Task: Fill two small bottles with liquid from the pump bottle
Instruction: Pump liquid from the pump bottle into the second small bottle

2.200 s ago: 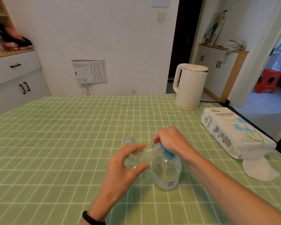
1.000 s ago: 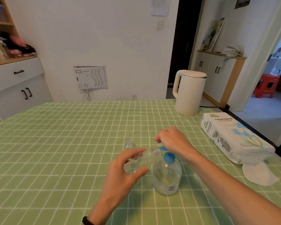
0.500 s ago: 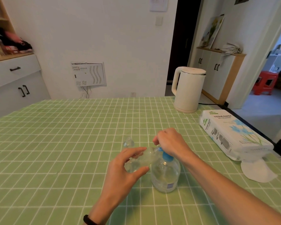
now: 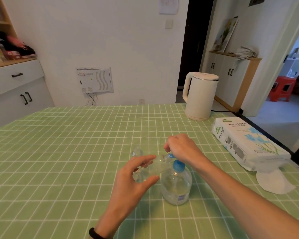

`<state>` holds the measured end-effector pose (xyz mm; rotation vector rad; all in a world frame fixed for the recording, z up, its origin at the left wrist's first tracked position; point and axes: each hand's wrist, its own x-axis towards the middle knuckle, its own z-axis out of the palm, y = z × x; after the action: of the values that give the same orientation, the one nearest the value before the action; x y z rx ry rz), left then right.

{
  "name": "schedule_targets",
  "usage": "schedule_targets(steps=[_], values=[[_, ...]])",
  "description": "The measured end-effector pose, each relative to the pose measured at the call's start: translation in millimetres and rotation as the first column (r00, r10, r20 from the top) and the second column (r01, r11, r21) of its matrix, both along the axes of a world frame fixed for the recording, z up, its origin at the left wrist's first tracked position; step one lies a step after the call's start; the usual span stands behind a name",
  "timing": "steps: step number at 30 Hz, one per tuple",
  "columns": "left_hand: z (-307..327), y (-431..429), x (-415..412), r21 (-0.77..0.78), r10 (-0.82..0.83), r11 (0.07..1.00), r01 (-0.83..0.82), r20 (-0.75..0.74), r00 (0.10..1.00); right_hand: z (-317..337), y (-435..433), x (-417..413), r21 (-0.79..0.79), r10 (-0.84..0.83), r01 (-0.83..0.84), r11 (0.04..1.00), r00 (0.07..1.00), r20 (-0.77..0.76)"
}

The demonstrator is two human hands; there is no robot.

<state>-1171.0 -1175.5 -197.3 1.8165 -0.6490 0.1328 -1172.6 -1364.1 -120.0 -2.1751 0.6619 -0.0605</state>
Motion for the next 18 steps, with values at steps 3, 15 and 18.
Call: schedule_targets(steps=[3,15,18], values=[[-1.8,-0.6,1.5,-0.003,0.001,1.0,-0.001,0.001,1.0,-2.6,0.7,-0.6,0.013,-0.007,0.007,1.0,1.0,0.001],[-5.8,1.3,1.3,0.005,0.006,1.0,-0.005,-0.015,1.0,-4.4,1.8,-2.8,0.018,-0.016,0.016,1.0,1.0,0.004],[-4.0,2.5,1.1,0.014,0.01,1.0,-0.01,-0.013,1.0,0.4,0.1,-1.3,-0.001,-0.008,0.008,1.0,1.0,0.01]])
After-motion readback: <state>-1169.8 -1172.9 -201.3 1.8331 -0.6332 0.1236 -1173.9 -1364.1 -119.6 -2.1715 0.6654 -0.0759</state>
